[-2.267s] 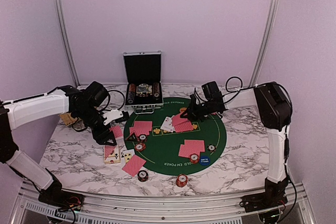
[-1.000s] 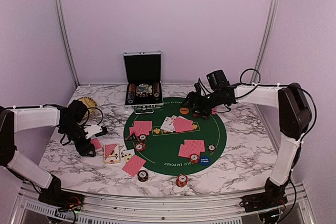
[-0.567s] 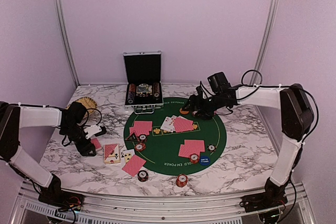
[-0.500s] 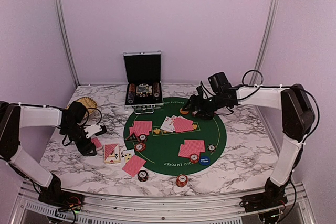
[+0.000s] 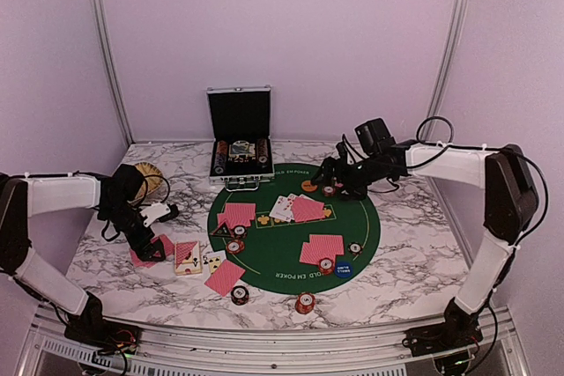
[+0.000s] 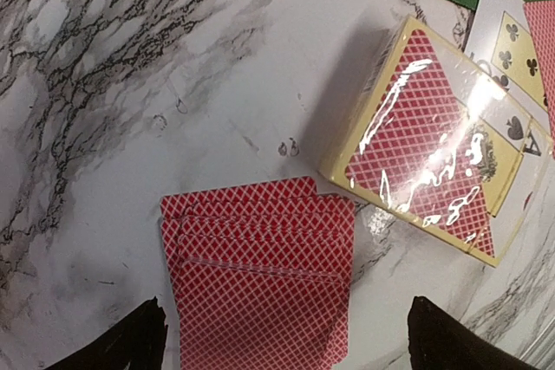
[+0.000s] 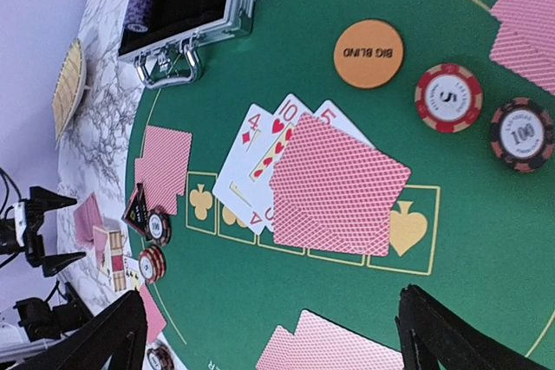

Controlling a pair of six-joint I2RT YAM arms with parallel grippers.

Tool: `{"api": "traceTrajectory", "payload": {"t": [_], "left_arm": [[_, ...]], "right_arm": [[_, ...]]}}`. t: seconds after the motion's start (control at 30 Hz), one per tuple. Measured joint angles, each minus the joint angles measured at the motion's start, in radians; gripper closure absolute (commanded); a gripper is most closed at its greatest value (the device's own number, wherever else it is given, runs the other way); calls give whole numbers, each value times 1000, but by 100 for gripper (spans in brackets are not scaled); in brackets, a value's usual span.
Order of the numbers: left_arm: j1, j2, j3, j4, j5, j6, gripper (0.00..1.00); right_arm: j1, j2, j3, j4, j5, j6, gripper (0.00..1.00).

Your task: Distribute texas hold em gaming equipment

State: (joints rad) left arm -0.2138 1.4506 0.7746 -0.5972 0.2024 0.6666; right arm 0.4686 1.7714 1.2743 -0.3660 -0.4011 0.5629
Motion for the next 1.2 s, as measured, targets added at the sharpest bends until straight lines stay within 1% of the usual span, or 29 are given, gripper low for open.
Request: {"api": "traceTrajectory", "payload": {"t": [0.17, 0.23, 0.33, 0.43, 0.53, 0.6, 0.67, 0.73, 0.83, 0.97, 1.03, 1.2], "left_arm": [[0, -80, 85, -62, 14, -27, 1], [0, -107, 120, -66, 14, -40, 1], [11, -116, 149, -43, 10, -74, 1], [54, -114, 137, 24, 2, -126, 1], [117, -116, 92, 151, 5, -193, 1], [166, -125, 32, 275, 17, -251, 1], [214, -142, -44, 403, 28, -309, 1], [253, -157, -127, 547, 35, -363, 1], [276, -160, -222, 736, 39, -427, 1], [280, -124, -281, 937, 43, -493, 1], [281, -99, -314, 1048, 41, -517, 1], [288, -63, -389, 1243, 36, -555, 1]], "right_arm": [[-20, -50, 0, -19, 66, -23, 1], [-32, -74, -4, -21, 117, -35, 1], [-49, -122, -38, -8, 232, -52, 1], [-69, -210, -162, 84, 420, -88, 1], [-78, -327, -360, 253, 620, -152, 1], [-80, -396, -492, 399, 748, -205, 1], [-82, -446, -623, 589, 886, -279, 1], [-88, -453, -716, 771, 998, -360, 1], [-123, -430, -790, 947, 1120, -438, 1], [-190, -428, -874, 1122, 1184, -489, 1], [-223, -431, -927, 1201, 1185, -502, 1], [-267, -423, -1039, 1397, 1157, -558, 1]]}}
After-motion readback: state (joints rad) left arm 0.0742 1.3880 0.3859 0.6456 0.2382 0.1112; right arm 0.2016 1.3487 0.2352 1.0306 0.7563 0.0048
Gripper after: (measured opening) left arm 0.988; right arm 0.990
